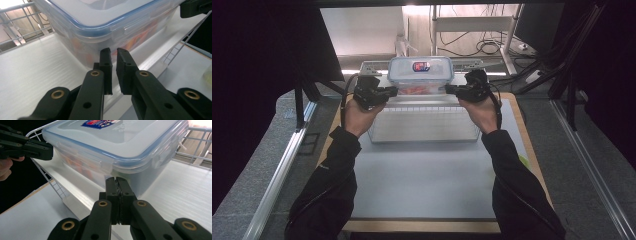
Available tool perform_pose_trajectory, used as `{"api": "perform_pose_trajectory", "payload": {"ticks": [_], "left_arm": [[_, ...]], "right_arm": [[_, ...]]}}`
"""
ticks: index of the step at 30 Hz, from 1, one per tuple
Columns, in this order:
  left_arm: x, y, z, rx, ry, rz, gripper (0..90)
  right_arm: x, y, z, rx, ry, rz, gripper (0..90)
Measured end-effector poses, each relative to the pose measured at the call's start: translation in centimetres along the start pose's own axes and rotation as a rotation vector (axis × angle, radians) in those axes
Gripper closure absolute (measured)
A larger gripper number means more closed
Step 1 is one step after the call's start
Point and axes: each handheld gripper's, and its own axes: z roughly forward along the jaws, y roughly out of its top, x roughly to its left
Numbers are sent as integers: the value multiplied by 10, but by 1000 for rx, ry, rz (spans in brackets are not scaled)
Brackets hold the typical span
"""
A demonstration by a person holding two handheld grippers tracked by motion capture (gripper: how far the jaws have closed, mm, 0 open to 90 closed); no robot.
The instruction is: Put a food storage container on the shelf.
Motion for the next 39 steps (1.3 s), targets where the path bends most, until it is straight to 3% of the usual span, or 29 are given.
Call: {"api": "perform_pose_trajectory", "payload": {"ticks": [6,11,15,21,28,36,39], "left_arm": [[-1,0,0,1,-3,2,838],[-5,-8,-6,-31,-19,-2,709],[-15,-17,-10,-46,-20,8,573],[-29,-29,-19,-36,-40,40,366],[-43,-51,-31,-41,-55,52,203],[-57,-77,-40,-30,-67,66,99],[-63,-86,-43,-34,-64,76,88]], "right_arm": [[1,0,1,-3,-4,2,899],[4,-2,-3,2,21,-2,837],[9,-6,-8,1,15,-33,748],[19,-15,-14,6,25,-71,539],[28,-32,-24,-10,15,-115,384],[40,-56,-40,-19,12,-143,206],[43,-63,-42,-18,10,-149,181]]}}
